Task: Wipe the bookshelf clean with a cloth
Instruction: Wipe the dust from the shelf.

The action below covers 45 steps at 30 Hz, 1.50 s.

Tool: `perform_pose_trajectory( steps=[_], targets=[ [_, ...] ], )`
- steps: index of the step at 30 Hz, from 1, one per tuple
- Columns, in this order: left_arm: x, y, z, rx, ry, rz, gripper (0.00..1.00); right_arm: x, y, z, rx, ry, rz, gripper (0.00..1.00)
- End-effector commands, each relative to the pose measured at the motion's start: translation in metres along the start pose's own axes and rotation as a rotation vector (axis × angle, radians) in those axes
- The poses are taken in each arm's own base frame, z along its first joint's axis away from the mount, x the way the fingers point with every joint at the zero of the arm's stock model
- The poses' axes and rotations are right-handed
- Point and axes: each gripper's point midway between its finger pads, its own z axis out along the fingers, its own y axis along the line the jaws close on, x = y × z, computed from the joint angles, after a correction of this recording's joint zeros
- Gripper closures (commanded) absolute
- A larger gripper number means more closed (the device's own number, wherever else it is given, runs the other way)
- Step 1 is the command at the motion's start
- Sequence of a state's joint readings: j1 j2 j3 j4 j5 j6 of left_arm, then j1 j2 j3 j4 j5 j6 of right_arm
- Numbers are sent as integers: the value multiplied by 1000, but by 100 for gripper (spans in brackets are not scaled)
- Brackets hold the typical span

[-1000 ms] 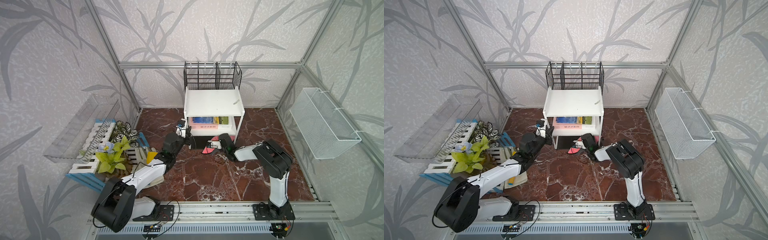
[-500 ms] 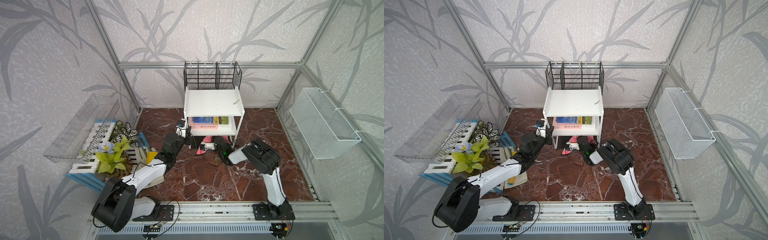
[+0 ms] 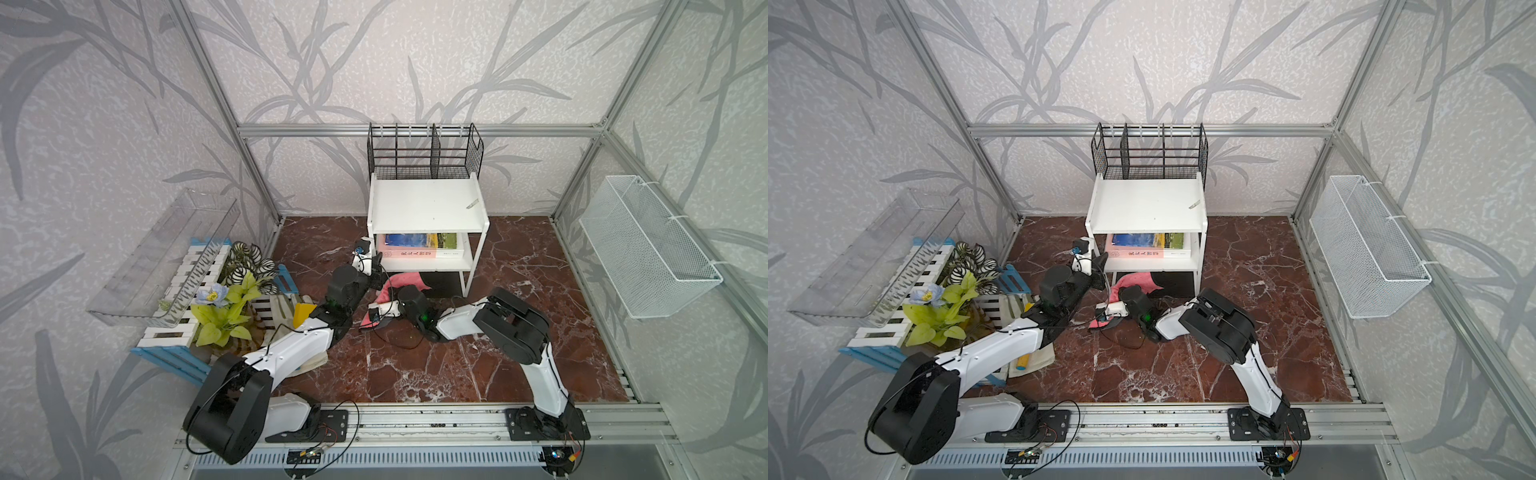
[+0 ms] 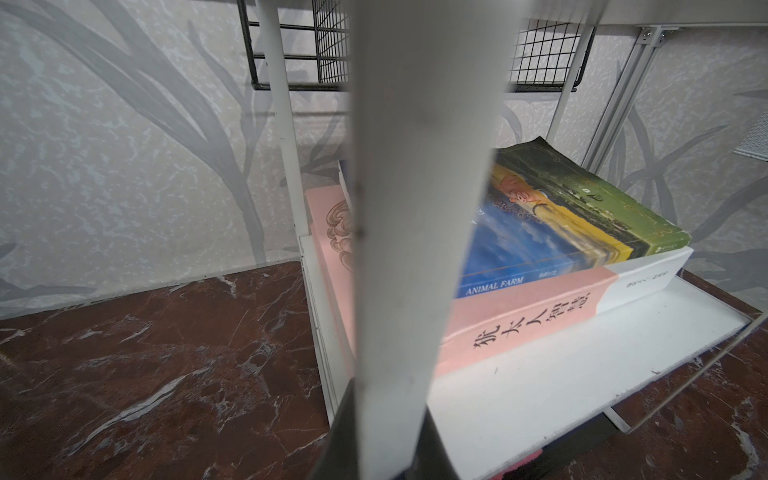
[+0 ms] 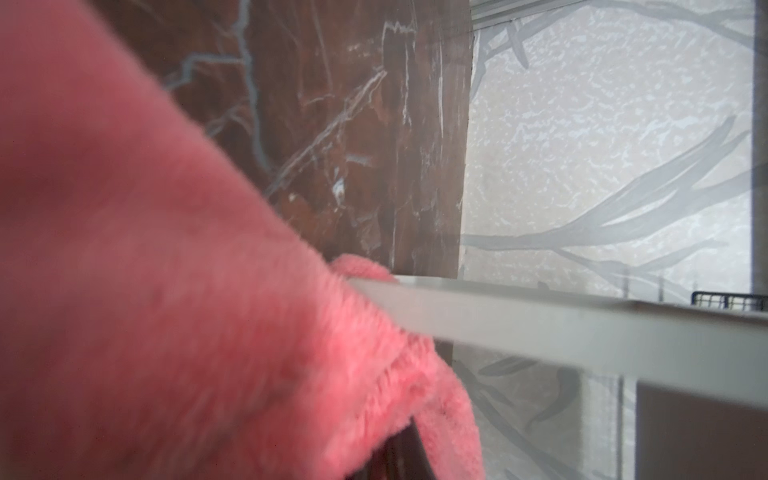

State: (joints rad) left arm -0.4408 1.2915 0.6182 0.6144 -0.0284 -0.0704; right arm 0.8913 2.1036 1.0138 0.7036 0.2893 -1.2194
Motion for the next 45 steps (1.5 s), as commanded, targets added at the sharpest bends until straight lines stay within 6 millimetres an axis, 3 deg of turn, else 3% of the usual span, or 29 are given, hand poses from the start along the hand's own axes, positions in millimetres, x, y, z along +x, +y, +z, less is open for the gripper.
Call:
perform_pose_trajectory(
  steps=[1, 6, 11, 13, 17, 20, 24, 26, 28, 30, 34, 36, 38, 40, 45],
  targets=[
    [14, 30, 13, -144, 44, -166, 100, 77, 20, -37, -128, 169, 157, 100],
    [16, 38, 13, -188, 38, -165, 100, 149, 41, -83, -170, 387, 263, 100],
    [19, 47, 11, -236, 47, -153, 100, 182, 42, -110, -122, 460, 360, 100],
    [18, 49, 11, -244, 43, -148, 100, 190, 23, -119, -62, 449, 454, 100],
    [16, 50, 12, -247, 45, -134, 100, 211, -57, -134, 254, 408, 586, 100],
    [16, 52, 12, -257, 48, -129, 100, 197, -122, -163, 430, 304, 626, 100],
    [17, 55, 11, -271, 52, -128, 100, 164, -168, -204, 488, 101, 702, 100],
    [17, 56, 10, -274, 49, -131, 100, 159, -170, -214, 467, 76, 719, 100],
    [17, 55, 10, -272, 48, -131, 100, 165, -152, -209, 417, 108, 722, 100],
    [16, 55, 10, -268, 45, -135, 100, 186, -116, -190, 365, 187, 755, 100],
    [16, 56, 9, -273, 43, -131, 100, 217, -20, -146, 152, 368, 754, 100],
    [15, 57, 9, -275, 42, -127, 100, 222, 8, -131, 73, 431, 709, 100],
    [15, 57, 9, -277, 45, -128, 100, 220, 6, -125, 93, 454, 641, 100],
    [14, 58, 8, -277, 42, -128, 100, 214, -16, -131, 151, 433, 614, 100],
    [14, 60, 6, -287, 39, -132, 100, 192, -105, -184, 313, 288, 667, 100]
  ],
)
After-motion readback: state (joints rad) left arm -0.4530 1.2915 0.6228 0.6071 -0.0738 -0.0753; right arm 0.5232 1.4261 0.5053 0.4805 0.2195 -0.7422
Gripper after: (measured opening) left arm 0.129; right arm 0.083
